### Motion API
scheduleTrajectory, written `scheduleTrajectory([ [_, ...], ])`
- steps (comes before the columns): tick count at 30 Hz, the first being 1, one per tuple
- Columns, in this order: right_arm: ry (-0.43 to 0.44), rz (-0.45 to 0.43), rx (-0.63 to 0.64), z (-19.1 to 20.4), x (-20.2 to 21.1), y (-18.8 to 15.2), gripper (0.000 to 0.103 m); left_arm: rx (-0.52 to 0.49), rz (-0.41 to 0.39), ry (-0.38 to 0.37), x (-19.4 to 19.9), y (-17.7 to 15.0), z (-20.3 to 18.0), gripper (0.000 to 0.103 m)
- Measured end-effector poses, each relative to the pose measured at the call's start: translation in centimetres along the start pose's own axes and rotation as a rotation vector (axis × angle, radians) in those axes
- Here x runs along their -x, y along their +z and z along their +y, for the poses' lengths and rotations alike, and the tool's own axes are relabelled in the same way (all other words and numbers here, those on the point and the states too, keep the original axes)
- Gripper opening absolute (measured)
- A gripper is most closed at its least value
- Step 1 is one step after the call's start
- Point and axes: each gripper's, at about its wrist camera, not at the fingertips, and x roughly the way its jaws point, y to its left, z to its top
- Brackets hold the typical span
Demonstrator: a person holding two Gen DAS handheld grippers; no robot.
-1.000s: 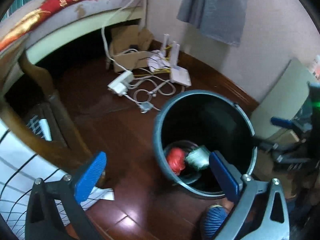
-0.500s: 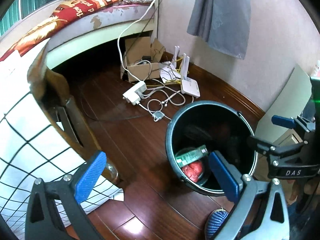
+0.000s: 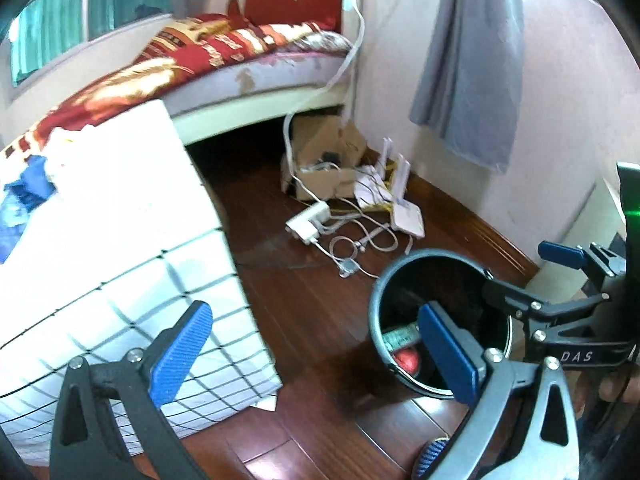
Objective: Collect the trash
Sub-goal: 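Move both tools back toward the table items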
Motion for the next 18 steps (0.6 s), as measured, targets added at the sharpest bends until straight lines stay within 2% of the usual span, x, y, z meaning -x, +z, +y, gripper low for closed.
scheduleTrajectory([
  [7,0.064,-0.085,0.058,4.0,2.0,2.6,0.103,0.071,-0.066,0.08,3.0,0.5,3.5,0.103],
  [11,0.119,-0.125,0.101,7.2,2.8,4.0,0.103,0.129,-0.113,0.158,5.0,0.2,6.5,0.103],
  [15,0.178,-0.17,0.154,10.8,3.3,4.9,0.103,0.192,-0.129,0.199,6.7,-0.6,10.0,0.103],
  [18,0.236,-0.171,0.167,13.3,3.2,5.3,0.103,0.234,-0.145,0.233,7.8,-1.3,12.3,0.103],
])
